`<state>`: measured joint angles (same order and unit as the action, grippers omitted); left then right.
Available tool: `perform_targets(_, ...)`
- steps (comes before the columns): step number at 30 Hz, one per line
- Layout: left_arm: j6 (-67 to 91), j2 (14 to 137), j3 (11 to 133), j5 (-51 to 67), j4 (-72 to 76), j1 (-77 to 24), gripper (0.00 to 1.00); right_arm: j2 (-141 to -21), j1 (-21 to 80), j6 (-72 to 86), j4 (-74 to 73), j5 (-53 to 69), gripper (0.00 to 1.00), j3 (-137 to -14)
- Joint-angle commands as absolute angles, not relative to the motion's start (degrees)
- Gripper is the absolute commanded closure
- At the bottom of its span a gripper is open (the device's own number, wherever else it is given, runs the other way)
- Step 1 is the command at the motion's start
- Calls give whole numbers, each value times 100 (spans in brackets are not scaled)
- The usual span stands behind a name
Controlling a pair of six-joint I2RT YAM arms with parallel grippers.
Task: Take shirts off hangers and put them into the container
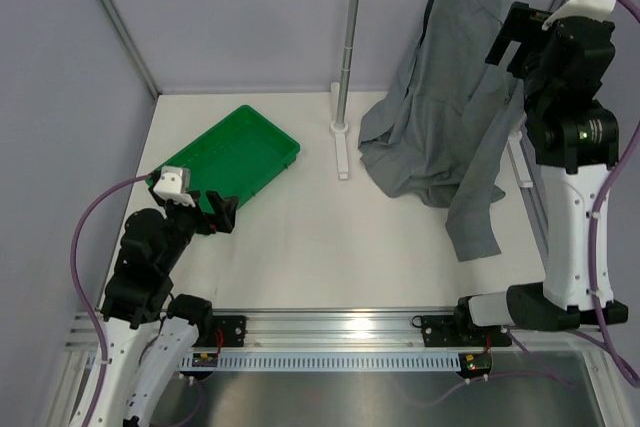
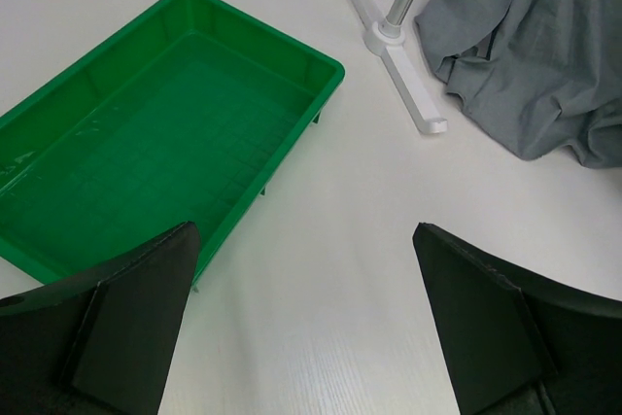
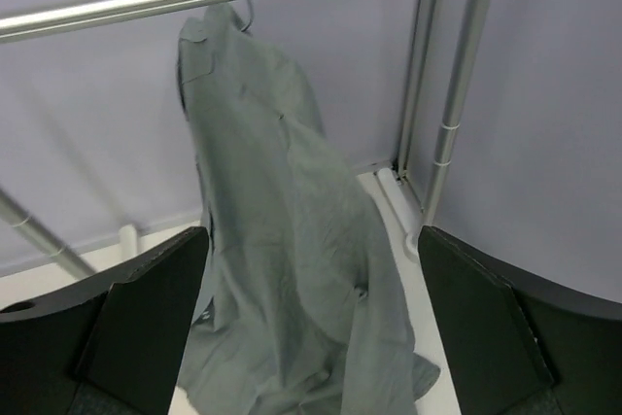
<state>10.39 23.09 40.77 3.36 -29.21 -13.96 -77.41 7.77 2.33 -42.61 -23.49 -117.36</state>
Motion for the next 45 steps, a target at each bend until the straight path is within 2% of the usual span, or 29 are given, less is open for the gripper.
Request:
perform_targets(1, 993, 2153, 4061, 36, -2487, -1503, 1, -8357, 336, -334, -3912, -2270, 1, -12111)
perform_targets(11, 1028, 2048, 4008, -167, -2566, -1696, 1, -9378, -457, -149, -3876, -783, 1, -12305)
perform_targets(15, 1028, 2048, 3999, -176, -2566, -1723, 1, -9273, -457, -298, -3692, -221, 14, -12085)
perform_targets(18, 1028, 2048, 3999, -211, -2575, -1723, 1, -9202, -457, -395, -3630, 148, 28, -12050)
perform_targets(19, 1028, 2048, 3990, -220, -2575, -1723, 1, -9202, -457, -404, -3639, 245, 36, -12067)
perform_targets(22, 1037, 2065, 3990, -228, -2584, -1723, 1, -9211, -457, -413, -3656, 342, 48, -12085)
perform_targets(25, 1037, 2074, 4008, -255, -2619, -1723, 1, -9237, -457, -378, -3683, 421, 54, -12076)
perform_targets(28, 1046, 2092, 4017, -316, -2646, -1723, 1, -9246, -457, -369, -3691, 466, 66, -12059)
perform_targets(29, 1046, 2092, 4017, -316, -2646, -1723, 1, -9246, -457, -378, -3700, 466, 73, -12067)
perform_targets(35, 1046, 2101, 4008, -299, -2654, -1723, 1, -9273, -457, -352, -3735, 466, 100, -12295)
perform_targets(45, 1055, 2109, 4008, -290, -2663, -1723, 1, -8851, -457, -334, -3156, 571, 100, -12322)
